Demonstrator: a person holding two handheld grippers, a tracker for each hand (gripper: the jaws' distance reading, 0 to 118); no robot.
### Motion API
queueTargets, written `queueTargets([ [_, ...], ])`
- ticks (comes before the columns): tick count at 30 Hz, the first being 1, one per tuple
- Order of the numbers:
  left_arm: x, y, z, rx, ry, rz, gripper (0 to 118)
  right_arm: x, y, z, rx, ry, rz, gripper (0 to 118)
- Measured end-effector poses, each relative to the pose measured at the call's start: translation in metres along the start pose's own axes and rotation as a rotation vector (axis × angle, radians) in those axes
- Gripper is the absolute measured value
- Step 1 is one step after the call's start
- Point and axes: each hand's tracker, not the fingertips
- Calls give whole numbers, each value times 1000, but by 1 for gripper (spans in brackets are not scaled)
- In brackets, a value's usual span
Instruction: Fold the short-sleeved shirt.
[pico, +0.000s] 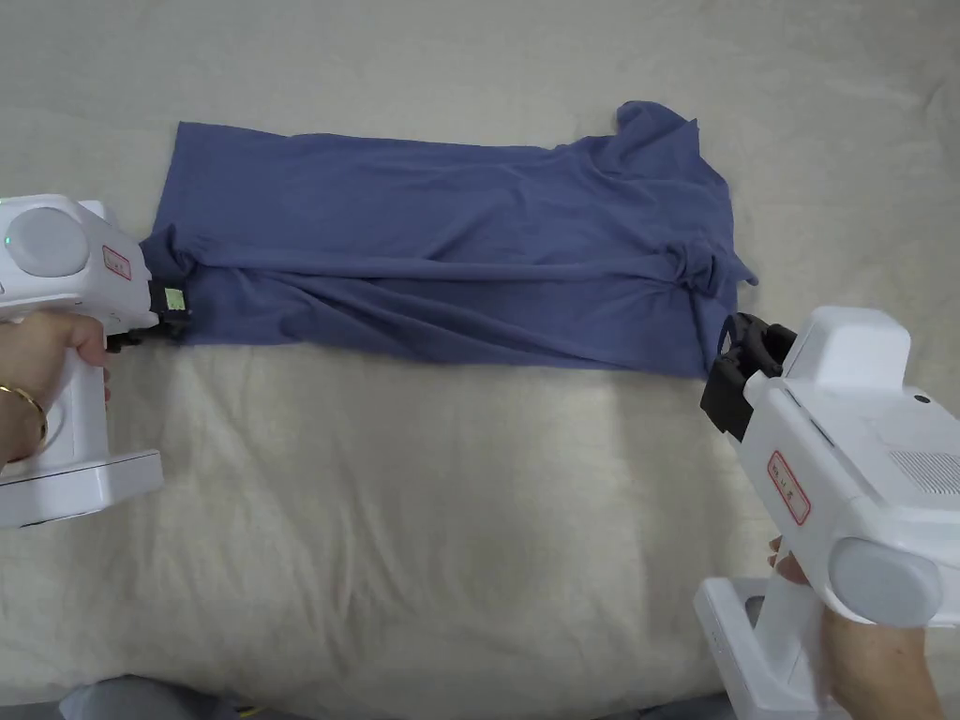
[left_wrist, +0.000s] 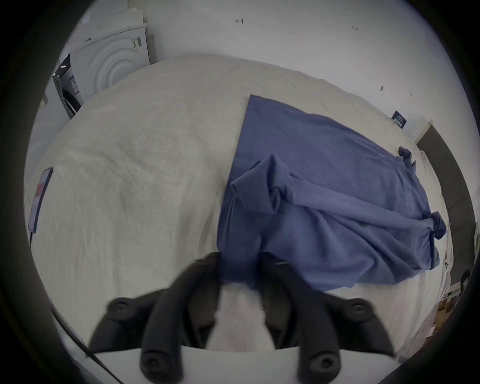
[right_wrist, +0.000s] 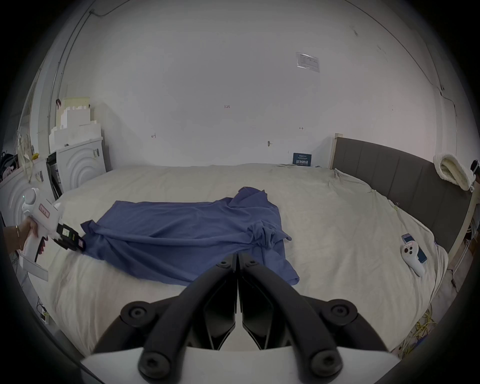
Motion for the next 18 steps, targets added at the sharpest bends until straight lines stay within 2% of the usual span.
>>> queueTargets([
  [2, 1, 1, 1, -15, -71, 42, 7, 1, -1, 1, -8, -3, -6, 0],
  [6, 7, -2, 6, 10, -31, 13, 2, 2, -1, 3, -13, -8, 2, 0],
  [13, 3, 0, 53, 175, -93, -7, 0, 11, 12, -4, -20, -5, -13, 0],
  [16, 3, 0, 66, 212, -114, 4, 0, 22, 24, -18, -47, 4, -53, 1],
  [18, 5, -2, 69, 228, -119, 12, 0, 30, 37, -38, -125, 12, -50, 3],
])
